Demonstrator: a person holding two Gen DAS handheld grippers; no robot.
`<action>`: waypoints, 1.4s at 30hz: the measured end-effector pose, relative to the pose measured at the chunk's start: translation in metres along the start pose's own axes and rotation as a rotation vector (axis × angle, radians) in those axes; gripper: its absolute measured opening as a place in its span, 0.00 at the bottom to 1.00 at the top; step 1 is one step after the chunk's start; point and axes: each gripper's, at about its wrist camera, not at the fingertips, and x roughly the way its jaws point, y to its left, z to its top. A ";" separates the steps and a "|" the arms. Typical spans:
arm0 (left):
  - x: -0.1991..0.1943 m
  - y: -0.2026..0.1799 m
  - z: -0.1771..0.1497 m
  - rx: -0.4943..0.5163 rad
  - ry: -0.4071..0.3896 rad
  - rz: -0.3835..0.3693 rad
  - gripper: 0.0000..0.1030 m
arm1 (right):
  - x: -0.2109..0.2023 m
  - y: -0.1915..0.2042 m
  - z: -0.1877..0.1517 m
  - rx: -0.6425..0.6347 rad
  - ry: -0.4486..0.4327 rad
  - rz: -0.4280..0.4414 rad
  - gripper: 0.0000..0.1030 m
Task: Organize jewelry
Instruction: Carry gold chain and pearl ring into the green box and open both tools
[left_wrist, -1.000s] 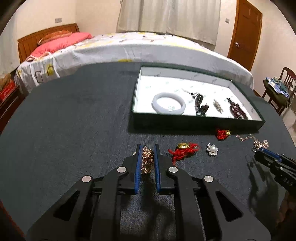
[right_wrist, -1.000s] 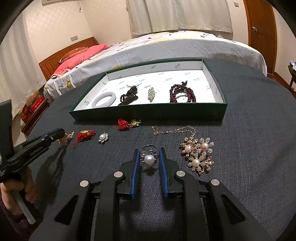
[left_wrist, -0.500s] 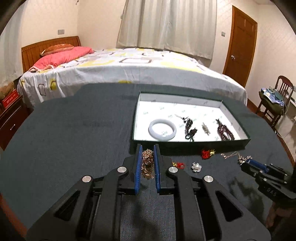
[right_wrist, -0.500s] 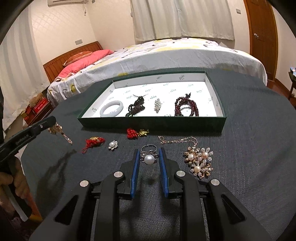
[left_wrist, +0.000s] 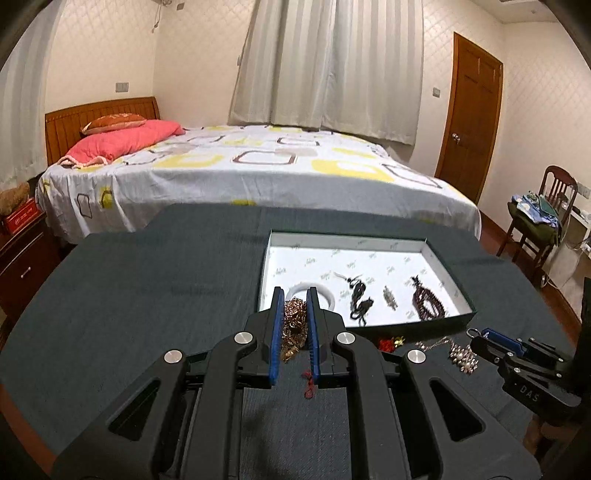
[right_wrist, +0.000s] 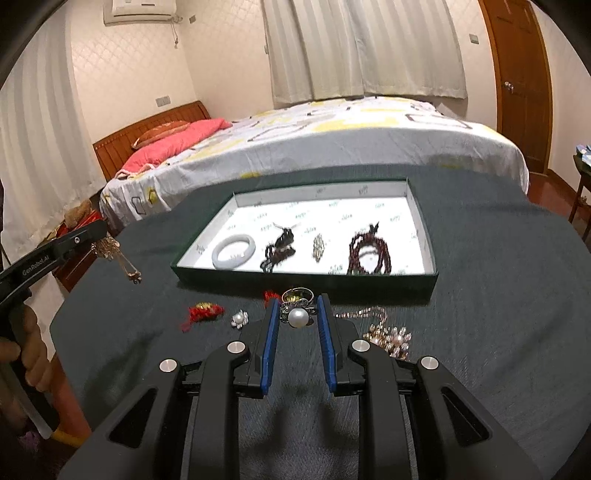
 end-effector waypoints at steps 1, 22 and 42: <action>-0.001 -0.001 0.002 0.001 -0.006 -0.002 0.12 | -0.002 0.000 0.002 -0.001 -0.007 0.000 0.21; 0.019 -0.030 0.071 0.049 -0.154 -0.073 0.12 | 0.006 -0.001 0.085 -0.034 -0.178 -0.010 0.21; 0.222 -0.024 0.058 0.047 0.164 -0.015 0.12 | 0.164 -0.040 0.087 0.048 0.015 -0.105 0.21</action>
